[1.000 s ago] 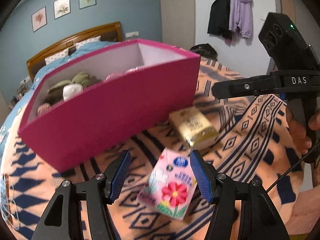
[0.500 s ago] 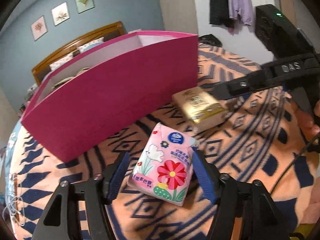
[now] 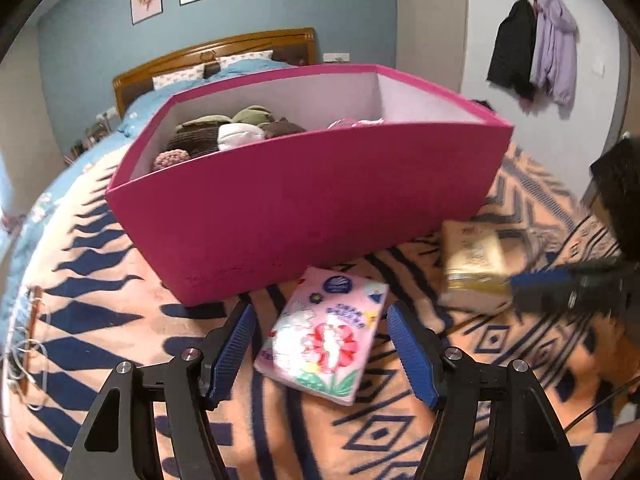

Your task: Organize objects

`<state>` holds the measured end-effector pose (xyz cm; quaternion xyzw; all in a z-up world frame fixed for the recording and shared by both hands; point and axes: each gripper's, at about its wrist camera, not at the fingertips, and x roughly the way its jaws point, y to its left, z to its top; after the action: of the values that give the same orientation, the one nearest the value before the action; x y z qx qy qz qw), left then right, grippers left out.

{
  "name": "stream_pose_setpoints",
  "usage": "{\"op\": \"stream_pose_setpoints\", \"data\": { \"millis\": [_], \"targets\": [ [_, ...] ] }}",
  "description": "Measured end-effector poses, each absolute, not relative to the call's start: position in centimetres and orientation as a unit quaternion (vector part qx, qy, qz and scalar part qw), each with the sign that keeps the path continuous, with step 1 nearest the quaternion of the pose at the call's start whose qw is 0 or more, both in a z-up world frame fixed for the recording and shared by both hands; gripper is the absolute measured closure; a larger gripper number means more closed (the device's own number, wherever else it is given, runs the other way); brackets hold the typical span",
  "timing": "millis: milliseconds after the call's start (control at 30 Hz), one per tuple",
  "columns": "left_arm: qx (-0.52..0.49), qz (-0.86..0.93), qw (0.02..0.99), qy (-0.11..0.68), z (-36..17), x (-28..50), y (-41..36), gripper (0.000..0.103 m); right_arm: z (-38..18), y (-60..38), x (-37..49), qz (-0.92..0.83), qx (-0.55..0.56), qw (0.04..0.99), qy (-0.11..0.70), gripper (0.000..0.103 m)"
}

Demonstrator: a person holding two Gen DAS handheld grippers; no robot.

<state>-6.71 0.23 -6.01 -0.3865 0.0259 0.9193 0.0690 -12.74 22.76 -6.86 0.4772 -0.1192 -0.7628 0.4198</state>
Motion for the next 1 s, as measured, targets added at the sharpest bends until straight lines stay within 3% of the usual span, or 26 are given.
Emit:
{"op": "stream_pose_setpoints", "data": {
  "millis": [167, 467, 700, 1000],
  "targets": [
    [-0.388, 0.914, 0.116, -0.005, -5.7, -6.3, 0.8, 0.032, -5.5, 21.8, -11.6, -0.768, 0.46, 0.438, -0.083, 0.056],
    [-0.415, 0.882, 0.215, -0.055, -6.4, -6.8, 4.6, 0.035, -5.4, 23.7, -16.4, -0.795, 0.451, 0.39, -0.113, 0.056],
    [-0.449, 0.858, 0.234, -0.087, -8.2, -8.1, 5.1, 0.057, -5.8, 22.8, -16.3, -0.788, 0.456, 0.399, -0.109, 0.056],
    [-0.454, 0.852, 0.234, -0.114, -8.7, -8.7, 4.7, 0.058, -6.3, 21.9, -17.7, -0.776, 0.472, 0.405, -0.107, 0.056]
  ]
}}
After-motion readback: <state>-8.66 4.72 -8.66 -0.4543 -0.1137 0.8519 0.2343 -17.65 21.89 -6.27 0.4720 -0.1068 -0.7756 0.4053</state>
